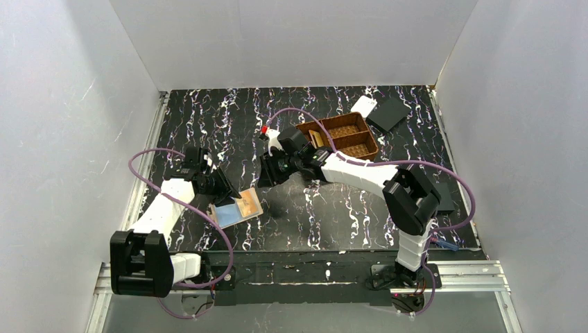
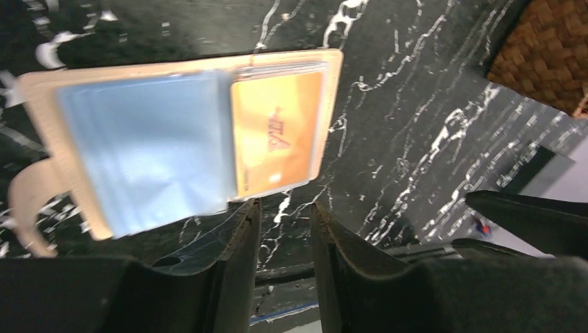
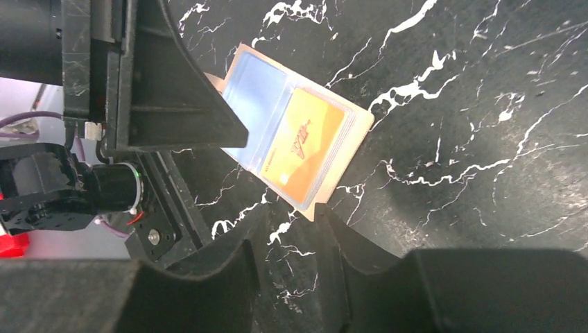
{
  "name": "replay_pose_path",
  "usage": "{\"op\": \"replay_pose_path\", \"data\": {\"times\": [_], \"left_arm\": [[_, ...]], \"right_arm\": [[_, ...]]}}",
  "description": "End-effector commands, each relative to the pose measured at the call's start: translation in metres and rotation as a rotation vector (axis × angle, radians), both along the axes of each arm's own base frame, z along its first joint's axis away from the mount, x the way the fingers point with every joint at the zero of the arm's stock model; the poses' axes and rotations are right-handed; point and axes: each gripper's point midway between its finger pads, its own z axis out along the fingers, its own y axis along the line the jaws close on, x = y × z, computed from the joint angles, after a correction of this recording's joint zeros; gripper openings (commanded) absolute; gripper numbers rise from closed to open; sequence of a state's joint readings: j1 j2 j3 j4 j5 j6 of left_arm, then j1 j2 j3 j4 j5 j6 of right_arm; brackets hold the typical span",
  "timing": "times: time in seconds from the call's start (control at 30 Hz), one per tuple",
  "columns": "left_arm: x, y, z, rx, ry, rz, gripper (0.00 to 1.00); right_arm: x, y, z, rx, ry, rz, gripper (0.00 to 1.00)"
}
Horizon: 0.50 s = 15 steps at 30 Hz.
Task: Put the credit cards into the card holder
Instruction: Move the card holder to the center of the board.
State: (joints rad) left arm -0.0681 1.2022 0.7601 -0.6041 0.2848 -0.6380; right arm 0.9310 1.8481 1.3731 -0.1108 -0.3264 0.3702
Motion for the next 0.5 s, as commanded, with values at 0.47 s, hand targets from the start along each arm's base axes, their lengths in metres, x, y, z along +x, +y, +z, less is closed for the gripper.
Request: {"op": "replay_pose_path", "data": {"times": [0.47], "left_arm": [[-0.023,0.002,-0.054,0.016,0.158,-0.039,0.15]], "right_arm": [[-0.046,0.058,-0.059,0.122,0.288,0.157,0.07]]}}
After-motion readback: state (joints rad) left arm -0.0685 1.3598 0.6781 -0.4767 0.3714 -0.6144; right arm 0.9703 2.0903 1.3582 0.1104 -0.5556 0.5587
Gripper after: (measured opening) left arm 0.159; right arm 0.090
